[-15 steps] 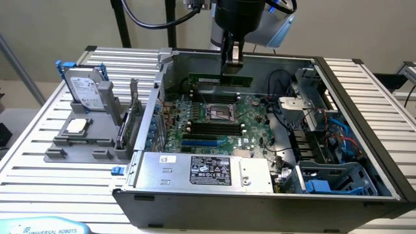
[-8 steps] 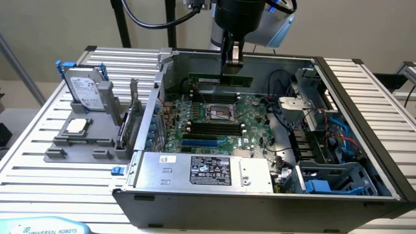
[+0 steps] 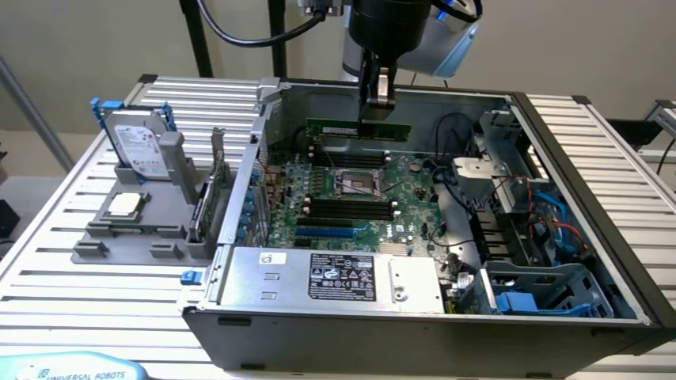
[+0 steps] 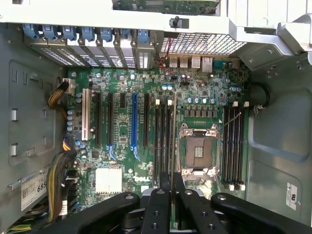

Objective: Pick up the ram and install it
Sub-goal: 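Insert the ram into the slot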

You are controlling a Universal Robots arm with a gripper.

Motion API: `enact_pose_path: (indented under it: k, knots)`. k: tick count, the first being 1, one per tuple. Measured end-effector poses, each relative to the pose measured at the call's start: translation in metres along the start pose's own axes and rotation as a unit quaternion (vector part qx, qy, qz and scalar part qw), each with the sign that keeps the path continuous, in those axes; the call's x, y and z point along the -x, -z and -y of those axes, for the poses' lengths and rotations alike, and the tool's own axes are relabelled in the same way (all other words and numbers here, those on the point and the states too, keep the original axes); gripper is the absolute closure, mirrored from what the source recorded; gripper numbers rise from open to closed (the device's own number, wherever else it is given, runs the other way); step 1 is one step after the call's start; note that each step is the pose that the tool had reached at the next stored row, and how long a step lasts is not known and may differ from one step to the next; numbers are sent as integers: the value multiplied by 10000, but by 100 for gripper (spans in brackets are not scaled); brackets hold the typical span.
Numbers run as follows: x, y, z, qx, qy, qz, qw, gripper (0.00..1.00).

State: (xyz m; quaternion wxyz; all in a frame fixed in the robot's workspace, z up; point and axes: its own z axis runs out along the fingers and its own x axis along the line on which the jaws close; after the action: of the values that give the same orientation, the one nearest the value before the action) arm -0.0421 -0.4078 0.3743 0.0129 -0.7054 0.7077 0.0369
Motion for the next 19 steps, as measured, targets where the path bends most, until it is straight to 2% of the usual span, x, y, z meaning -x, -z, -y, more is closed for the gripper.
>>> enact_pose_path:
  k: [9, 19]
  knots:
    - [1, -9, -6, 0, -1, 0, 10000, 86]
    - [9, -188, 0, 0, 0, 0, 10000, 86]
